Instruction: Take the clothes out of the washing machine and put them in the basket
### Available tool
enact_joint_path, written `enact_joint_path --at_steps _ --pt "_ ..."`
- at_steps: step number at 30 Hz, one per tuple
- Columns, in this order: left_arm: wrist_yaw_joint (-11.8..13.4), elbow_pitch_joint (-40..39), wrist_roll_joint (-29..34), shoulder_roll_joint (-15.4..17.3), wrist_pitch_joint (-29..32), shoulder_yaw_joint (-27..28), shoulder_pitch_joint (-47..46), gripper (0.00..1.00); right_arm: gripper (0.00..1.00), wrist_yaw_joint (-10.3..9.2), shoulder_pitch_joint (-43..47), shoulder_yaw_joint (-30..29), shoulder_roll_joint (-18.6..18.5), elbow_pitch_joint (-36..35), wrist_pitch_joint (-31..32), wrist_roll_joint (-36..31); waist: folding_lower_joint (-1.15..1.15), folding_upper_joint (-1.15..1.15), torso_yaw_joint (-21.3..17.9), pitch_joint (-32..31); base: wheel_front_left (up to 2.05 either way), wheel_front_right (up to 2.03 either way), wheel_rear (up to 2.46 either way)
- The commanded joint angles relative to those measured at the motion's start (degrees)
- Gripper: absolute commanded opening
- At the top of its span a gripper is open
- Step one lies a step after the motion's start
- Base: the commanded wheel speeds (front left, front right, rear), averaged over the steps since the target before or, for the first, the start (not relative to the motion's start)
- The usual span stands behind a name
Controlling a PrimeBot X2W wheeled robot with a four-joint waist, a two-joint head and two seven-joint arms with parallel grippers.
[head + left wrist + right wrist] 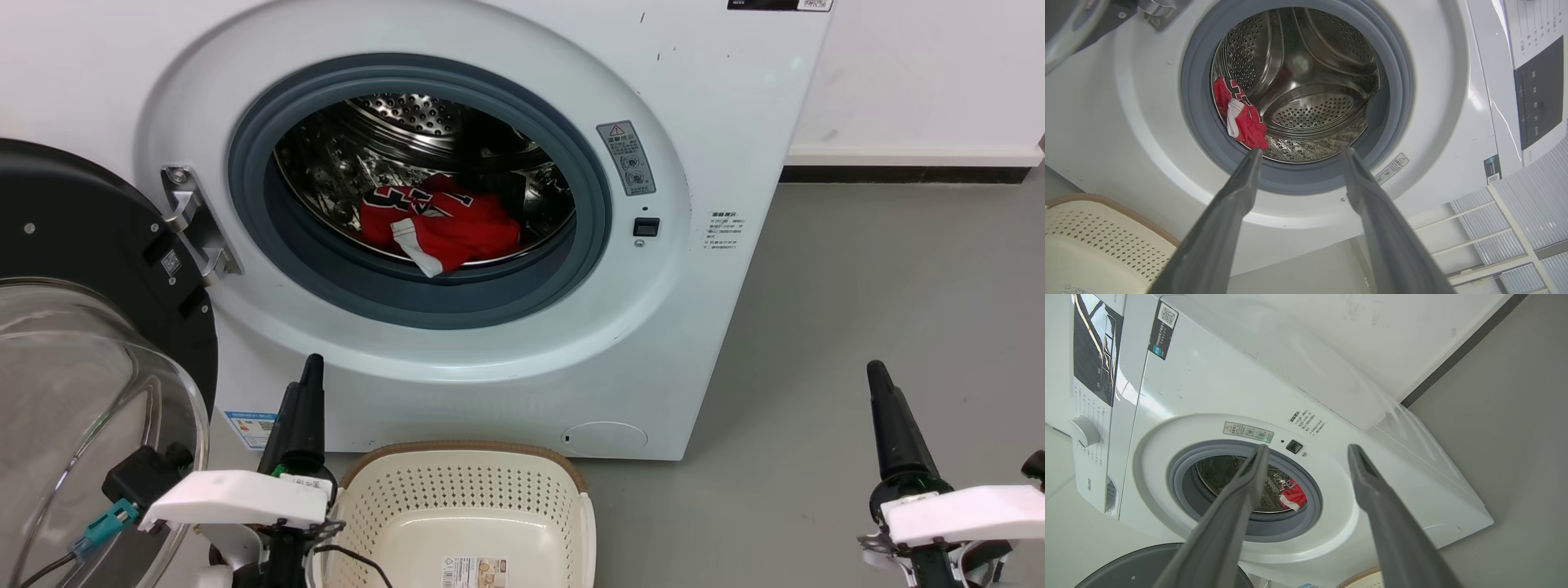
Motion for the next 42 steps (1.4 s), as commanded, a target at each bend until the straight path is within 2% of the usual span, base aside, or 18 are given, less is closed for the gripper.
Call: enact_joint_path --at_steps 1,16,42 --pt "0.0 -0.8 2.4 0.1 -0.6 -0.3 -1.5 1.0 1.0 0.01 -0.1 0.3 -0.1 -1.2 -0.7 -1.6 0.0 0.0 -0.1 0.0 0.0 0.0 0.0" --pt "1.4 -0.1 17.2 0.2 -3.4 -2.3 -1.8 1.0 1.0 0.02 0.6 0.6 0.0 -1.1 -3.1 -18.2 0.0 0.0 -0.5 0.1 0.0 0.0 0.0" --pt "3.6 1.0 36.0 0.3 -7.4 -4.7 -1.7 1.0 1.0 0.01 2.0 2.2 0.0 -1.6 -4.4 -36.8 0.0 0.0 -0.1 0.1 0.0 0.0 0.0"
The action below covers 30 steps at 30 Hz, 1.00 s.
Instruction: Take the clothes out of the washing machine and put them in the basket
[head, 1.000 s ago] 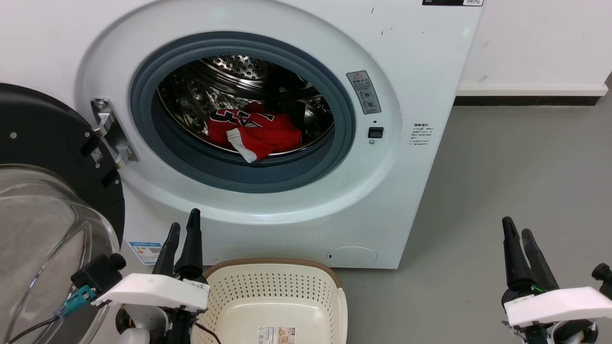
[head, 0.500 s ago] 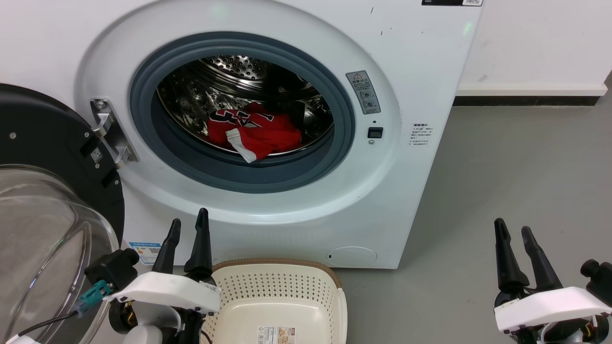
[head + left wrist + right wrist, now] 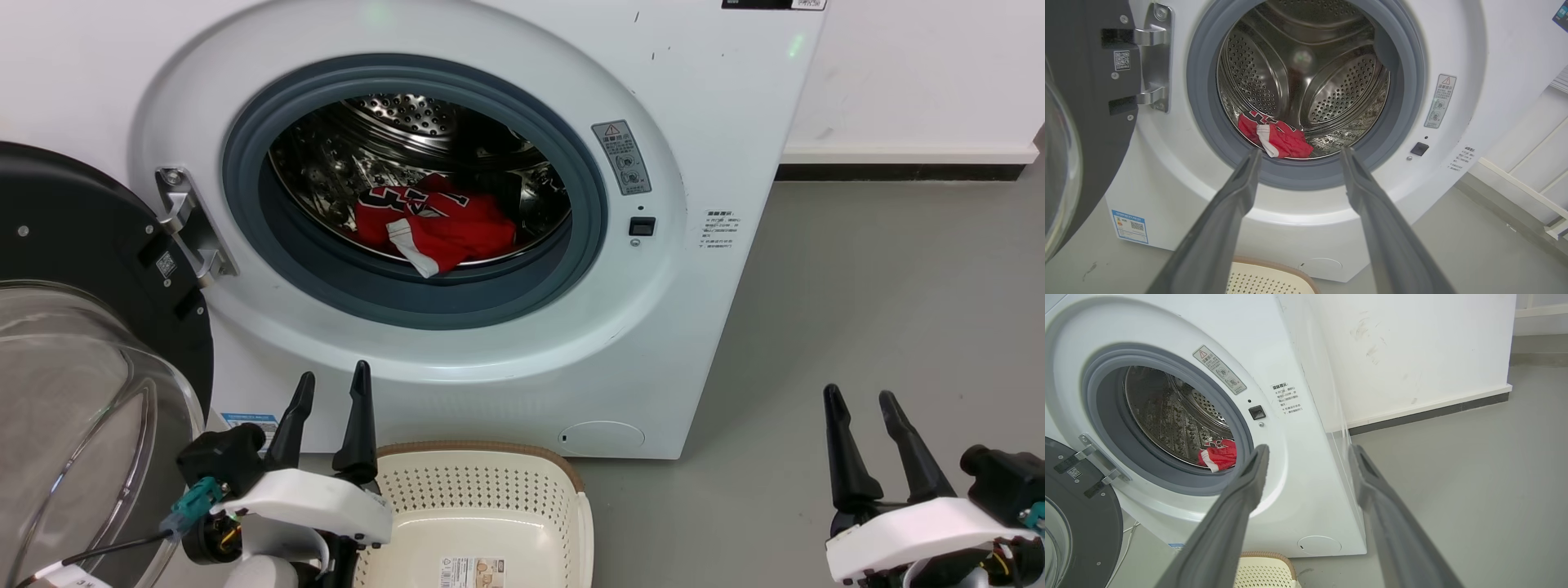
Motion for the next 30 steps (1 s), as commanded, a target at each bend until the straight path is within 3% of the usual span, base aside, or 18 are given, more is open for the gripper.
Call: enact_joint_path --at_steps 1,30 --pt "0.2 -0.3 1.3 0.3 -0.4 -0.1 -1.3 1.0 1.0 0.0 0.2 0.2 0.0 -0.6 -0.4 -1.3 0.0 0.0 0.0 0.0 0.0 0.0 0.0" --pt "2.2 1.1 16.5 0.8 -4.1 -2.0 -1.2 1.0 1.0 -0.01 2.0 0.8 0.0 -1.0 -1.6 -15.9 0.0 0.0 0.7 -0.3 0.0 0.0 0.0"
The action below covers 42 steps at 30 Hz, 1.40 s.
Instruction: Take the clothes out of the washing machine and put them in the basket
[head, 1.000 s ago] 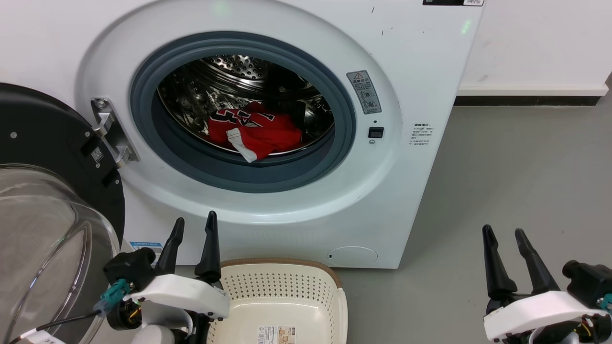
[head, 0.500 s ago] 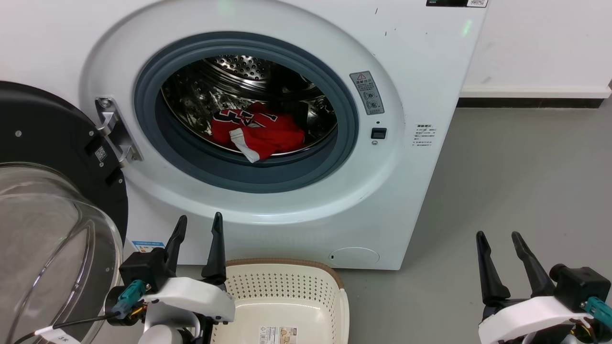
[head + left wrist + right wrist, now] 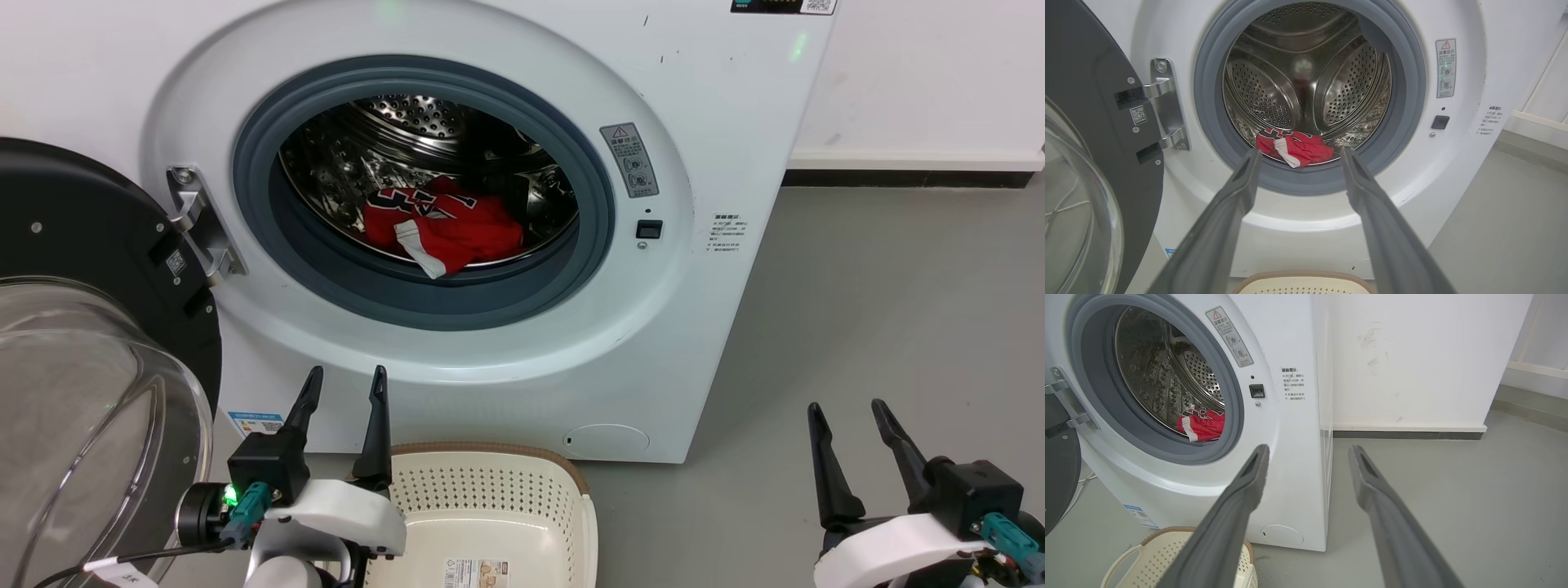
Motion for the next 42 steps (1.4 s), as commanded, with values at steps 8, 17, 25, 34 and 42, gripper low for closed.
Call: enact_joint_path --at_steps 8,17,25,34,42 --pt "0.9 0.7 3.4 0.2 -1.2 0.2 -1.0 1.0 1.0 -0.02 0.6 0.2 0.0 -0.3 -0.8 -3.5 -0.01 0.0 0.0 -0.1 0.0 0.0 0.0" --pt "1.2 1.5 6.1 0.0 -2.1 0.2 -1.0 1.0 1.0 -0.02 1.0 0.5 0.0 -0.3 -1.7 -6.2 -0.01 0.0 0.2 0.0 0.0 0.0 0.0" --pt "1.2 2.1 5.6 -0.1 -2.2 0.5 -1.1 1.0 1.0 -0.02 0.9 0.6 0.0 0.2 -1.8 -6.0 -0.01 0.0 0.3 0.0 0.0 0.0 0.0" --pt "1.1 2.5 6.0 -0.2 -2.2 0.5 -1.4 1.0 1.0 -0.02 0.6 0.8 0.0 0.7 -2.0 -5.3 -0.01 0.0 0.1 0.2 0.0 0.0 0.0" --pt "0.9 6.6 6.9 0.2 -2.2 -0.2 -6.9 1.0 1.0 -0.02 -1.3 2.0 0.0 -0.5 -1.6 -6.7 -0.01 0.0 -0.8 3.3 0.0 0.0 0.0"
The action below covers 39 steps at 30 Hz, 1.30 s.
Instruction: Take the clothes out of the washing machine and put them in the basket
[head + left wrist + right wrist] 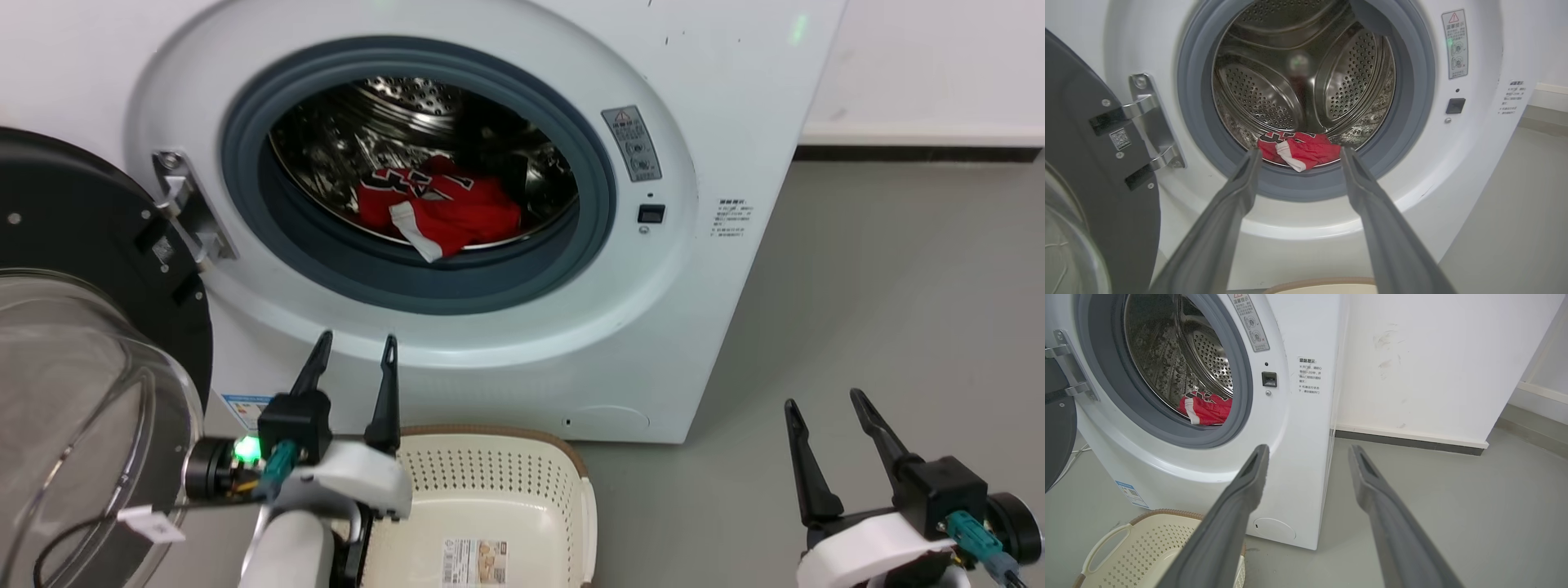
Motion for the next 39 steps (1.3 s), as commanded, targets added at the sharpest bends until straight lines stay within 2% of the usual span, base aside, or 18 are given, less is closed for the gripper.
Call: enact_joint_path --at_steps 1,10,23,33,39 --pt "-0.1 1.4 0.4 0.6 -0.2 0.0 -2.5 1.0 1.0 -0.02 -1.2 0.6 0.1 -0.5 0.2 -0.5 0.0 0.0 -0.8 1.9 0.0 0.0 0.0" --pt "-0.3 11.7 -0.1 2.5 2.2 0.7 -16.1 1.0 1.0 -0.02 -4.1 2.5 0.1 -1.0 -0.2 -0.2 0.0 0.0 -3.8 8.2 0.0 0.0 0.0" --pt "-1.9 27.3 0.9 9.3 8.6 0.7 -36.7 1.0 1.0 -0.02 -10.4 7.0 0.1 2.7 -3.5 3.6 0.0 0.0 -10.5 19.0 0.0 0.0 0.0" --pt "-3.7 37.7 1.6 15.3 17.6 -0.4 -51.0 1.0 1.0 -0.02 -16.0 11.1 0.1 5.7 -5.7 6.7 0.0 0.0 -15.3 27.3 0.0 0.0 0.0" --pt "-5.0 43.2 3.0 18.6 24.2 -2.7 -58.0 1.0 1.0 -0.02 -18.6 14.1 0.1 7.5 -6.1 8.9 0.0 0.0 -18.0 30.2 0.0 0.0 0.0"
